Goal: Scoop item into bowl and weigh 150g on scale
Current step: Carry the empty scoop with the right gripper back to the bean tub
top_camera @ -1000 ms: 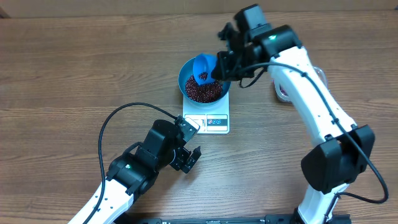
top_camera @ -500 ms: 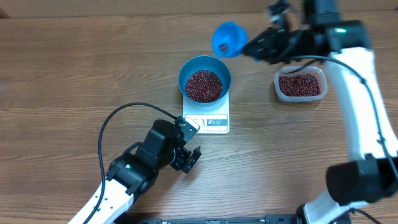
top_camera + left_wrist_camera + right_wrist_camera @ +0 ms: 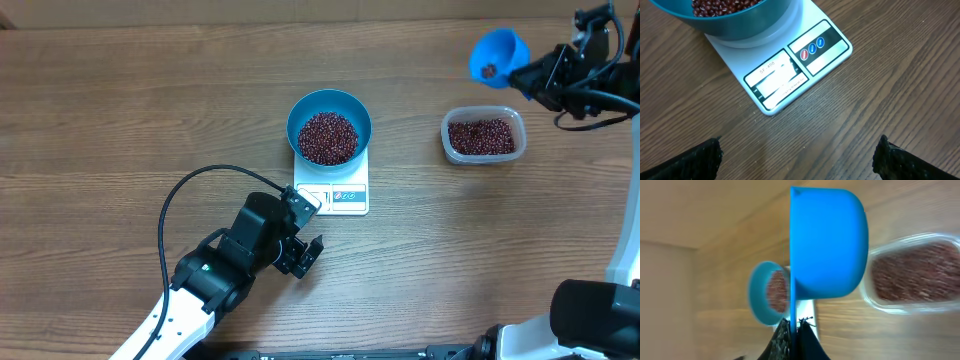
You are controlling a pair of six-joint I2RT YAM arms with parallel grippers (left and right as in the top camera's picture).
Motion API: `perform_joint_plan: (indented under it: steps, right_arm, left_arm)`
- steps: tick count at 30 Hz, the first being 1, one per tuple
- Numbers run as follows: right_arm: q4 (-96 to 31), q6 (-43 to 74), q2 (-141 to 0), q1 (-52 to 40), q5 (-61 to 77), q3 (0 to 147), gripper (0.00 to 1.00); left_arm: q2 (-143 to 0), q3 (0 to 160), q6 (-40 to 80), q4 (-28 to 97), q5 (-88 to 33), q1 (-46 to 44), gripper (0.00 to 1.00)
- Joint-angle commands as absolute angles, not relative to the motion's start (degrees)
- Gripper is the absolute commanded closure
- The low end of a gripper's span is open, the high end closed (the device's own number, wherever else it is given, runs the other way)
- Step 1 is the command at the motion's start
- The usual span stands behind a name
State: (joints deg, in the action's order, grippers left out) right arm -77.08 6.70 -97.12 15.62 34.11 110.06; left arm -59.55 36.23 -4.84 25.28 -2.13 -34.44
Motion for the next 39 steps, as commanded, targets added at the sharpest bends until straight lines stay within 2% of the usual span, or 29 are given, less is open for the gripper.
perform_joint_plan:
  steps: [1,13,21,39]
  right_arm:
    - [-77.76,5.52,-96.01,15.46,23.77,111.50,0.96]
    - [-80.86,5.43,-97.30,15.44,14.06,111.33,0.96]
    - [-83.22,0.49,-97.69,13.91,10.66,111.35,0.96]
    - [-84.36,3.20,-97.86,2.00,-10.59,111.35,0.96]
  left_arm:
    - [-59.90,35.81,-5.78,25.28,-1.93,-34.04,0.00]
    - [-59.90,35.81,-5.78,25.28,-1.93,-34.04,0.01]
    - [-59.90,35.81,-5.78,25.28,-1.93,-34.04,0.00]
    - [-59.90,35.81,-5.78,25.28,-1.93,-34.04,0.00]
